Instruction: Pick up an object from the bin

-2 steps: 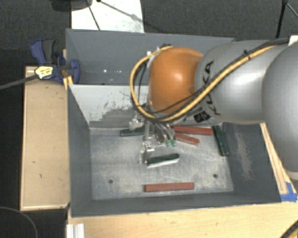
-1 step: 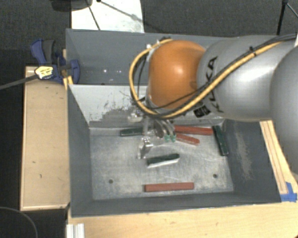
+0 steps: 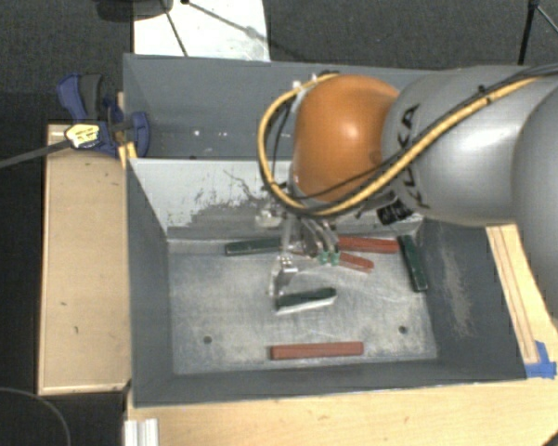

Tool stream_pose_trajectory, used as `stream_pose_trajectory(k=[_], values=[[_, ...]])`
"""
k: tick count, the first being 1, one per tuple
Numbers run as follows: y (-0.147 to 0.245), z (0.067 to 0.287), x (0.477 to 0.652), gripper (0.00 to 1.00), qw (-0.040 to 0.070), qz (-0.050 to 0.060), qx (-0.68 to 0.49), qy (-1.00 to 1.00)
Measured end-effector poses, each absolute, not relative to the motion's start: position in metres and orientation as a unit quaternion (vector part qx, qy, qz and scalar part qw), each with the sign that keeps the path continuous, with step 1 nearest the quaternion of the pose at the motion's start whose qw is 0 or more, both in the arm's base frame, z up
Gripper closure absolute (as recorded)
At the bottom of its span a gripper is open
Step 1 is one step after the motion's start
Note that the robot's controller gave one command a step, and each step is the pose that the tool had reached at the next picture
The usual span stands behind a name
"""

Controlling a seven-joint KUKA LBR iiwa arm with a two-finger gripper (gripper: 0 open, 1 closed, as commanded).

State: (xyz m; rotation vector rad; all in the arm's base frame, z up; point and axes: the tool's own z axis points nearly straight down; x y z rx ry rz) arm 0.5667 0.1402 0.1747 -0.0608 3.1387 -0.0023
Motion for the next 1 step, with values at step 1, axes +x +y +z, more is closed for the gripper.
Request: stream_pose_trajectory(k=[1], values=[[0.1023, 0.1554, 0.5686, 0.00, 0.002, 0.001, -0.089, 0.996]])
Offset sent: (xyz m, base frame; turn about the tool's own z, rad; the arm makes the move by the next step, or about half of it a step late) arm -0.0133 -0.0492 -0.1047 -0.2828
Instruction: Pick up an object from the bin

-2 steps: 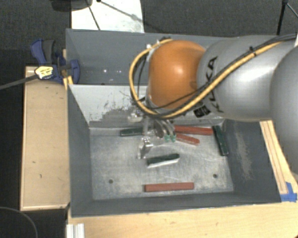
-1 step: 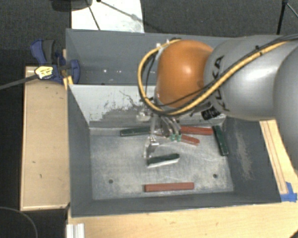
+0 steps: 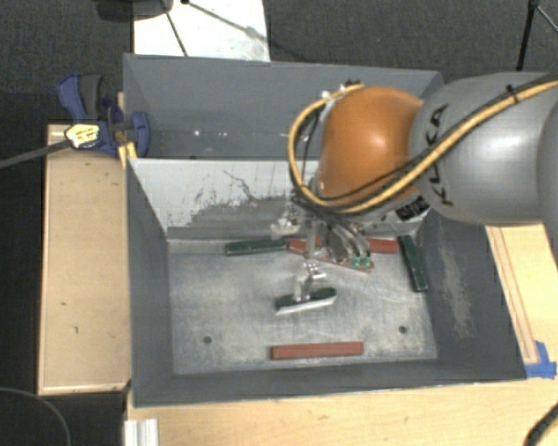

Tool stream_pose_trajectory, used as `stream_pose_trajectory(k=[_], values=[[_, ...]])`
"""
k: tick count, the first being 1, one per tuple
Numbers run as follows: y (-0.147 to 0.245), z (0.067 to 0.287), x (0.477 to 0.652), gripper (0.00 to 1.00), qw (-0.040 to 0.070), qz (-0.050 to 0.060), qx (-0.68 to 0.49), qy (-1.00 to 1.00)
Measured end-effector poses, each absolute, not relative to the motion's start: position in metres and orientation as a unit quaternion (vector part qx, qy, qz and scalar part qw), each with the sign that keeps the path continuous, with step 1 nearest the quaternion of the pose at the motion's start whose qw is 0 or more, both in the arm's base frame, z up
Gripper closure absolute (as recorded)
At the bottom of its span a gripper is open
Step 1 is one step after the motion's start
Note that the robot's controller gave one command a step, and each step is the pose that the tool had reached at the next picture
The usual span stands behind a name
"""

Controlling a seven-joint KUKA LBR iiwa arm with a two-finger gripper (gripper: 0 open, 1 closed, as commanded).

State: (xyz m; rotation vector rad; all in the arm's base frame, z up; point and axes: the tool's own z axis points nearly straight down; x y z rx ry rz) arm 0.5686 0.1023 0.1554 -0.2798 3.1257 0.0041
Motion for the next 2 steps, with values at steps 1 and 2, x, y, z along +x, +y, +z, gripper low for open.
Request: stream_pose_trajectory(k=[1, 2], values=[[0.0916, 0.0752, 0.5572, 1.00, 0.006, 0.001, -0.157, 0.988], [0.0916, 0.0752, 0.5572, 1.00, 0.006, 0.001, -0.156, 0.988]])
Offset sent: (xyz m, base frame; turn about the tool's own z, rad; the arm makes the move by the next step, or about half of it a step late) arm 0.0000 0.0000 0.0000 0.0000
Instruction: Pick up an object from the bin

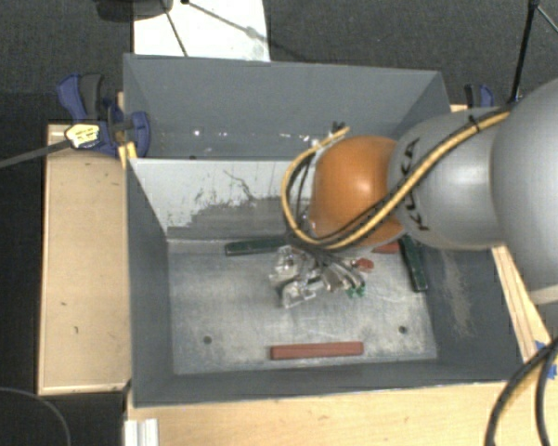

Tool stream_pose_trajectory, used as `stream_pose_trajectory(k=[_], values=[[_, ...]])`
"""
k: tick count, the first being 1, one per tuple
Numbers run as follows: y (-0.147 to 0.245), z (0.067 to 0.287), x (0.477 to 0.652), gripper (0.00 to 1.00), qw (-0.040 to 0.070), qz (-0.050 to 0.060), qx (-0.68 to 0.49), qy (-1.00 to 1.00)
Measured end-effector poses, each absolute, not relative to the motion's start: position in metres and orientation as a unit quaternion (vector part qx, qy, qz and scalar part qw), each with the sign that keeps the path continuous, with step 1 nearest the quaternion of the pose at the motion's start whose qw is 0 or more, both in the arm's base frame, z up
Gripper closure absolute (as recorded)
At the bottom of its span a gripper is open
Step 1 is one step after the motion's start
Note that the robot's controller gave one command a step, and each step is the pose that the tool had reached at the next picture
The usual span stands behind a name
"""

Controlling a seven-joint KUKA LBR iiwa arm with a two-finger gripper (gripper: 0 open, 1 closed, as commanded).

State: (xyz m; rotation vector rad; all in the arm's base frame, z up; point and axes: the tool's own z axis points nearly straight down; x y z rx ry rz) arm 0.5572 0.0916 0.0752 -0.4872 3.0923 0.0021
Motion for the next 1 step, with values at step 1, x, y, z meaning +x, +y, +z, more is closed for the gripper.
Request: stream_pose_trajectory(k=[1], values=[[0.0803, 0.2616, 0.5507, 1.00, 0.006, 0.000, -0.169, 0.986]])
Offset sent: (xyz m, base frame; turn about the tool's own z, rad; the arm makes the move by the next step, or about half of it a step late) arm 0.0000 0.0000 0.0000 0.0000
